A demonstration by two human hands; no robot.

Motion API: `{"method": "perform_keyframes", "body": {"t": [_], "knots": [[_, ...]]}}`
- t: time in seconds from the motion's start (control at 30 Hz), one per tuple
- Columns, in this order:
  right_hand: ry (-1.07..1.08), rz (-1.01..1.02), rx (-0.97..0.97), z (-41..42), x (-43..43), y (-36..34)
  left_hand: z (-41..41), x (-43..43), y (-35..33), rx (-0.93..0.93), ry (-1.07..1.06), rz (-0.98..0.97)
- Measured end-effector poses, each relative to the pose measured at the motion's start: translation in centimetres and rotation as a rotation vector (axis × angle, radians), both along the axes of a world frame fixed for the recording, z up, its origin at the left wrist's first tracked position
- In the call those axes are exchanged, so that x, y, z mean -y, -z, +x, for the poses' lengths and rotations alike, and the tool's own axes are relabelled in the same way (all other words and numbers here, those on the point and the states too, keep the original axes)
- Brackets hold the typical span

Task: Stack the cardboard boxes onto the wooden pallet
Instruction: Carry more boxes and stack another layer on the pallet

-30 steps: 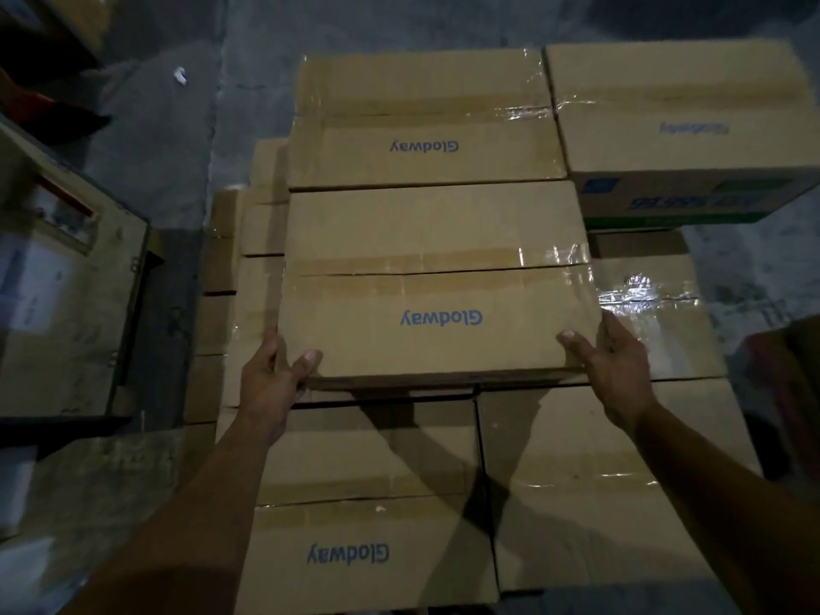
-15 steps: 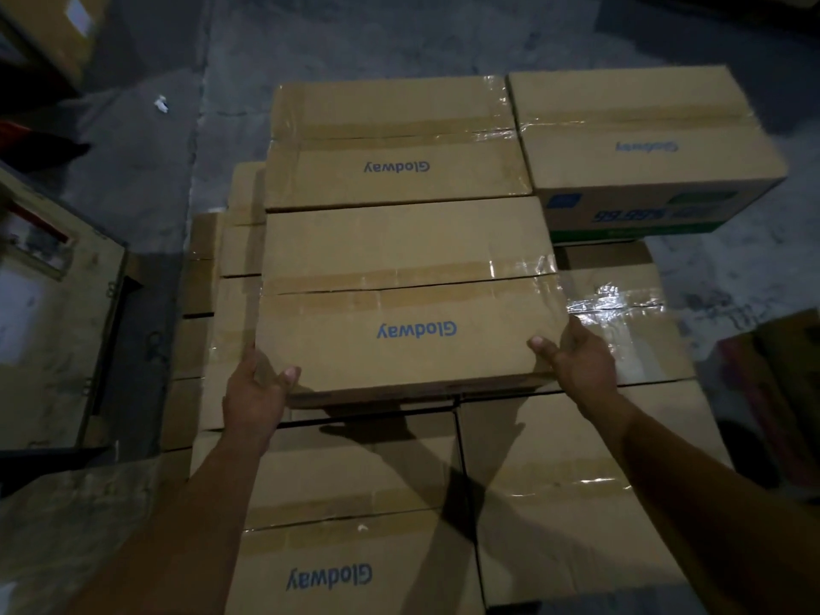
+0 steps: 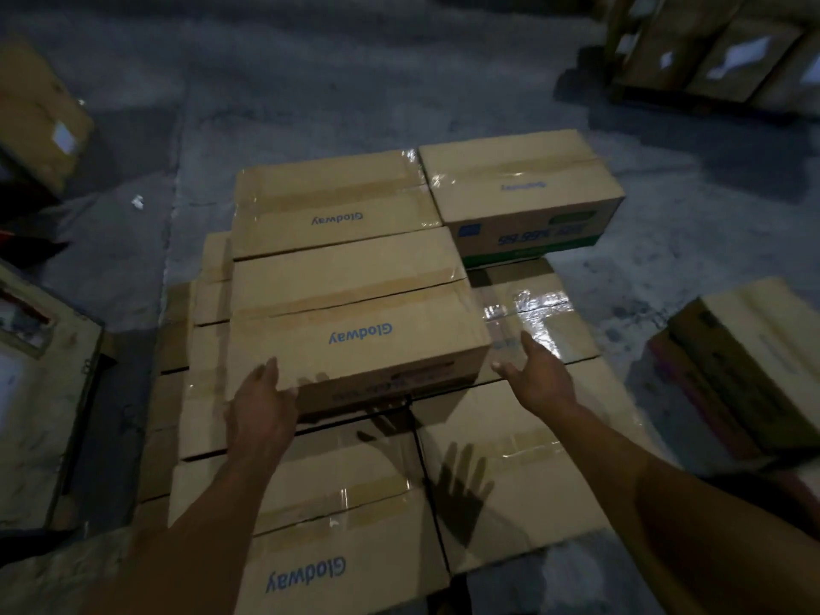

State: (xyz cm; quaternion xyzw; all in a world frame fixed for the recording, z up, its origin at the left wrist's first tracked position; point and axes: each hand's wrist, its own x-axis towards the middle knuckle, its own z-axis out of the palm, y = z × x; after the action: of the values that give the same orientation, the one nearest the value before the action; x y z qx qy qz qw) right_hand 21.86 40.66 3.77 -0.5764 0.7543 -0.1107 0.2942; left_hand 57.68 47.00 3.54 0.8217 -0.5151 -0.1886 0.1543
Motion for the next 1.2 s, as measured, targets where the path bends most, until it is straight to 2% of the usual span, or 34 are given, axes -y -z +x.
{"method": "perform_keyframes", "body": {"t": [0.23, 0.4, 0.7, 0.97, 1.1, 1.2], "knots": [[0.118, -0.132, -0.017, -3.9, -9.8, -7.7, -4.6, -4.7, -6.0, 0.023, 0.179, -0.088], [0.177, -0.272, 0.013, -7.2, -16.4, -13.9, -9.2, -7.2, -12.7, 0.081, 0.298, -0.194], [0.44, -0.451, -0.003, -18.5, -22.7, -21.7, -23.6, -6.9, -23.5, 0.02, 0.543, -0.482], [0.668, -0.458, -0.039, -33.1, -25.2, -21.6, -41.9, -3.9, -24.3, -0.03, 0.778, -0.517], [0.752, -0.484, 0.039, -43.5, -25.1, -18.3, -53.1, -2.1, -22.1, 0.009, 0.853, -0.456], [0.784, -0.45, 0.022, -53.1, -24.6, -15.0, -61.4, -1.3, -20.7, 0.006, 0.893, -0.408]]}}
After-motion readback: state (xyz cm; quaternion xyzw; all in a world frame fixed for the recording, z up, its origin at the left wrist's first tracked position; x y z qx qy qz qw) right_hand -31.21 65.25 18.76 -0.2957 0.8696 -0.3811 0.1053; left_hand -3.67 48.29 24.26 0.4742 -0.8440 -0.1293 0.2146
